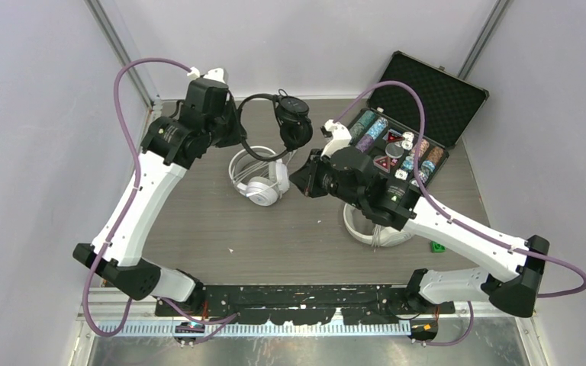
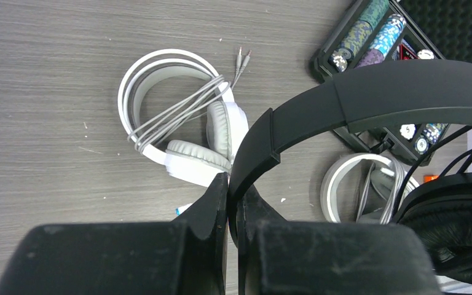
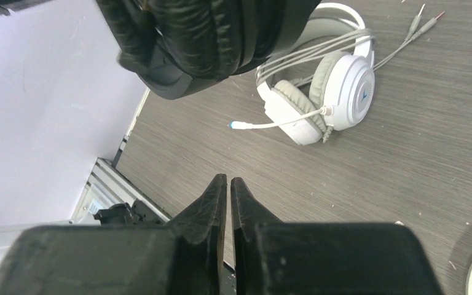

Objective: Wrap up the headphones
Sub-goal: Wrap the headphones cable around the headphones.

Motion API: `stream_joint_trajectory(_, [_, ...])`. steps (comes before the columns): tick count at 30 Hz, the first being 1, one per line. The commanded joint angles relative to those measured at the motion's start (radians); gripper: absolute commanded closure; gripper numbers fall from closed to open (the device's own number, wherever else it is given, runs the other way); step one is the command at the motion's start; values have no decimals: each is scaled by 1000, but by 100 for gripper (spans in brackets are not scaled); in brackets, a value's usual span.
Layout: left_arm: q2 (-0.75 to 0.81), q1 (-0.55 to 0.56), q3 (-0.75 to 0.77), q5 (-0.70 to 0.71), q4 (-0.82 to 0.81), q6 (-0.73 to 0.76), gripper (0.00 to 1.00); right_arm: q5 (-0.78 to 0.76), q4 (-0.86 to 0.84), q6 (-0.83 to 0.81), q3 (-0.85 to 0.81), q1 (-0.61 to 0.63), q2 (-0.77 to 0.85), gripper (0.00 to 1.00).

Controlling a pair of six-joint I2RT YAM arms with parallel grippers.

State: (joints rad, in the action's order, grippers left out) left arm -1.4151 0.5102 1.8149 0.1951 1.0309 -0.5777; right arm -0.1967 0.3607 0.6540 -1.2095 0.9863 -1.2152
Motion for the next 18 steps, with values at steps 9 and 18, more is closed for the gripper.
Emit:
stream_joint_trajectory(9, [52, -4, 31, 102, -87, -12, 100, -302, 29, -96, -171, 104, 109, 65])
stream_joint_trajectory(18, [41, -4, 36, 105, -83, -4, 100, -388, 63, -110, -310, 120, 33, 63])
